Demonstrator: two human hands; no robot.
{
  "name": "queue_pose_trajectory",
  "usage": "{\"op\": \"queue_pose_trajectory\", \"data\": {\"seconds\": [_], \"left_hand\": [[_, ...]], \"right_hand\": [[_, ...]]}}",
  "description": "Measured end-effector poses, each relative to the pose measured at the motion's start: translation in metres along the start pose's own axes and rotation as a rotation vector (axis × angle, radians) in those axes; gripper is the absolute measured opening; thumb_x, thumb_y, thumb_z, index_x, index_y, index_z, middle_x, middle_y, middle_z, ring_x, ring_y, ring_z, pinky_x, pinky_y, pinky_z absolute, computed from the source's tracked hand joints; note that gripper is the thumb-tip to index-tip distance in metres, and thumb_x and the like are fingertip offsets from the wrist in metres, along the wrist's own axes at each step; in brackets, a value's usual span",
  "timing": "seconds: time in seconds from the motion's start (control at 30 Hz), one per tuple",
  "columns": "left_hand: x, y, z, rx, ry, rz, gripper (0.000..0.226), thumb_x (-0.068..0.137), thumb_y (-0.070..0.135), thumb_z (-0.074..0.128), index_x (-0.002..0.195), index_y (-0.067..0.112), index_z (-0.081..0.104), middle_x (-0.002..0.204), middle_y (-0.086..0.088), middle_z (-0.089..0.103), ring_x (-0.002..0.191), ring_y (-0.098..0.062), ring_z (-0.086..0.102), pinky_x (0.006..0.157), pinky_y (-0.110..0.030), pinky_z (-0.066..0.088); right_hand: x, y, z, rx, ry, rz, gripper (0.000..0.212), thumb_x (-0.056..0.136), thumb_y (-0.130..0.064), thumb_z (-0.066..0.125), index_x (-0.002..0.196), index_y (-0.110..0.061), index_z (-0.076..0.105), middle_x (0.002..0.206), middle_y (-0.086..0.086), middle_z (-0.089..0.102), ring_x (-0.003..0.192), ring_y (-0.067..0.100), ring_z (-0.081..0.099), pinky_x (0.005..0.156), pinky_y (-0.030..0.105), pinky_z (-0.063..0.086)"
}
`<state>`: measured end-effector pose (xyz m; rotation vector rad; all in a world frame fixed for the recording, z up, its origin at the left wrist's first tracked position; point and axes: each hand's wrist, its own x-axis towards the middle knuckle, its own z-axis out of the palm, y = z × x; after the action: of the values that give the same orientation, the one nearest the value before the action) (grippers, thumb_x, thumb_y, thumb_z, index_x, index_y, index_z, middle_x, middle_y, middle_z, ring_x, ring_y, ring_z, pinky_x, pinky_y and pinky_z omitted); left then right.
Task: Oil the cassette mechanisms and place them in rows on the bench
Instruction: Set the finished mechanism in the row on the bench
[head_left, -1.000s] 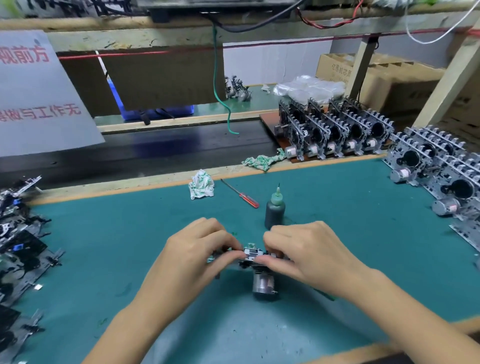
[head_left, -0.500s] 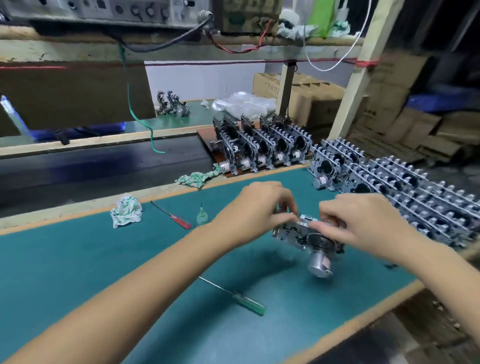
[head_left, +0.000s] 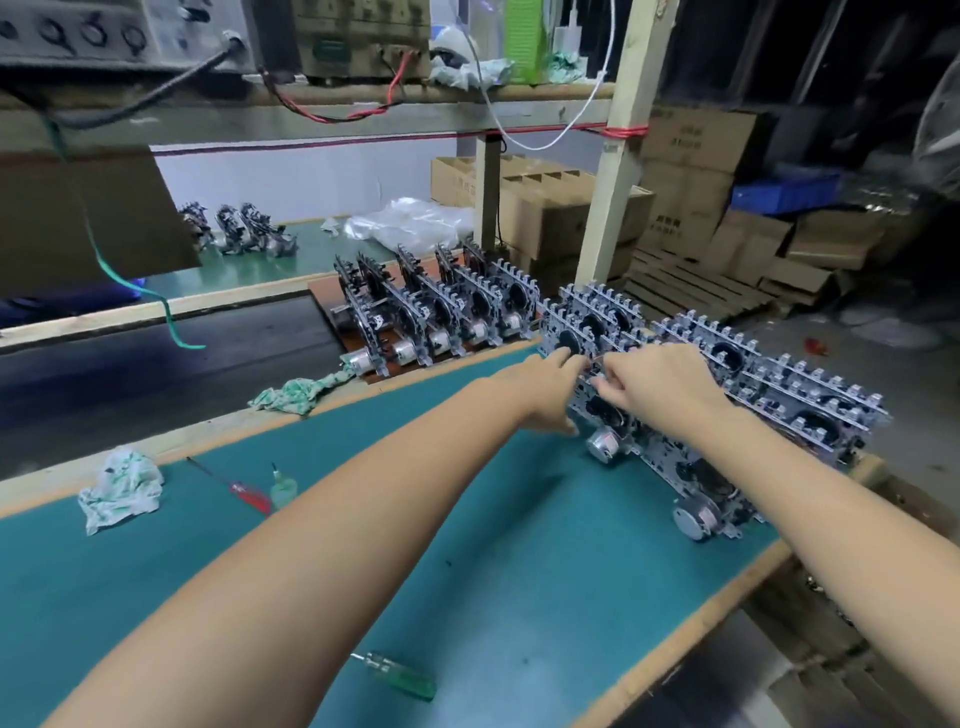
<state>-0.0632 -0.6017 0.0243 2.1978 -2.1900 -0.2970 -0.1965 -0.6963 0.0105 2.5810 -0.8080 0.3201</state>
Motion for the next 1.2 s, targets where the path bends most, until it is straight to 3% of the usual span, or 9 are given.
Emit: {"op": "queue_pose_trajectory", "data": {"seconds": [0.17, 0.3, 0.43, 0.57, 0.67, 0.83, 0.97, 1.07, 1.2], "left_hand": [[0.01, 0.0, 0.016, -0.025, -0.028, -0.013, 0.096, 0.087, 0.035, 0.067, 0.152, 0.018, -0.002, 0.16, -0.006, -0.009, 0.143, -0.029, 0.02, 0.111, -0.045, 0.031], [0.016, 0.001, 0.021, 0.008, -0.061, -0.02, 0.102, 0.087, 0.033, 0.067, 0.15, 0.028, -0.014, 0.158, 0.0, -0.02, 0.142, -0.028, 0.02, 0.104, -0.045, 0.04], [0.012, 0.006, 0.024, 0.062, 0.015, -0.03, 0.096, 0.089, 0.038, 0.063, 0.152, 0.025, -0.01, 0.159, -0.005, -0.018, 0.142, -0.028, 0.019, 0.105, -0.045, 0.037], [-0.029, 0.005, 0.028, -0.076, 0.201, -0.058, 0.068, 0.09, 0.033, 0.059, 0.146, 0.017, 0.024, 0.154, -0.01, 0.021, 0.134, -0.028, 0.033, 0.103, -0.042, 0.037], [-0.086, -0.001, 0.037, -0.207, 0.351, -0.09, 0.038, 0.09, 0.029, 0.055, 0.127, 0.022, 0.05, 0.127, 0.0, 0.052, 0.117, -0.019, 0.046, 0.095, -0.036, 0.04], [-0.206, -0.023, 0.04, -0.277, 0.392, -0.165, 0.021, 0.086, 0.028, 0.055, 0.107, 0.03, 0.056, 0.094, 0.022, 0.047, 0.086, -0.001, 0.054, 0.077, -0.026, 0.045], [-0.297, -0.047, 0.045, -0.261, 0.427, -0.359, 0.017, 0.082, 0.043, 0.05, 0.097, 0.042, 0.058, 0.08, 0.037, 0.052, 0.08, 0.012, 0.049, 0.066, -0.009, 0.038], [-0.365, -0.059, 0.061, -0.214, 0.463, -0.532, 0.031, 0.08, 0.056, 0.042, 0.093, 0.039, 0.065, 0.083, 0.03, 0.061, 0.083, 0.01, 0.05, 0.071, -0.016, 0.043], [-0.455, -0.07, 0.079, -0.041, 0.458, -0.68, 0.035, 0.084, 0.048, 0.044, 0.084, 0.026, 0.071, 0.082, 0.017, 0.065, 0.081, -0.002, 0.057, 0.071, -0.018, 0.04]], "right_hand": [[0.0, 0.007, 0.008, 0.051, -0.049, 0.038, 0.03, 0.096, -0.047, 0.041, 0.077, -0.024, 0.04, 0.064, -0.007, 0.048, 0.064, 0.02, 0.056, 0.06, 0.028, 0.047], [0.002, 0.008, 0.007, -0.049, -0.083, 0.083, 0.032, 0.097, -0.047, 0.037, 0.082, -0.021, 0.048, 0.062, -0.006, 0.049, 0.061, 0.018, 0.048, 0.047, 0.025, 0.027], [-0.007, -0.002, -0.003, -0.023, -0.006, 0.097, 0.03, 0.096, -0.047, 0.041, 0.102, -0.019, 0.049, 0.097, -0.003, 0.061, 0.094, 0.018, 0.056, 0.057, 0.027, 0.033], [-0.033, -0.041, -0.024, 0.262, 0.075, 0.093, 0.02, 0.093, -0.041, 0.047, 0.095, -0.022, 0.052, 0.089, -0.006, 0.061, 0.09, 0.019, 0.056, 0.059, 0.03, 0.032], [-0.058, -0.08, -0.038, 0.56, 0.038, 0.071, 0.014, 0.09, -0.042, 0.051, 0.087, -0.028, 0.05, 0.076, -0.01, 0.058, 0.076, 0.013, 0.053, 0.064, 0.033, 0.04], [-0.078, -0.162, -0.071, 0.869, -0.038, -0.173, 0.018, 0.089, -0.045, 0.051, 0.08, -0.034, 0.039, 0.061, -0.021, 0.047, 0.065, 0.011, 0.052, 0.059, 0.029, 0.039], [-0.074, -0.23, -0.097, 0.941, -0.053, -0.406, 0.016, 0.085, -0.047, 0.044, 0.08, -0.031, 0.043, 0.066, -0.017, 0.047, 0.064, 0.01, 0.047, 0.057, 0.03, 0.037], [-0.071, -0.284, -0.109, 0.947, -0.107, -0.578, 0.016, 0.089, -0.043, 0.044, 0.085, -0.028, 0.048, 0.08, -0.01, 0.059, 0.072, 0.012, 0.052, 0.064, 0.035, 0.041], [-0.07, -0.367, -0.124, 0.914, -0.199, -0.777, 0.018, 0.096, -0.039, 0.044, 0.098, -0.024, 0.052, 0.099, -0.005, 0.061, 0.095, 0.017, 0.053, 0.076, 0.035, 0.04]]}}
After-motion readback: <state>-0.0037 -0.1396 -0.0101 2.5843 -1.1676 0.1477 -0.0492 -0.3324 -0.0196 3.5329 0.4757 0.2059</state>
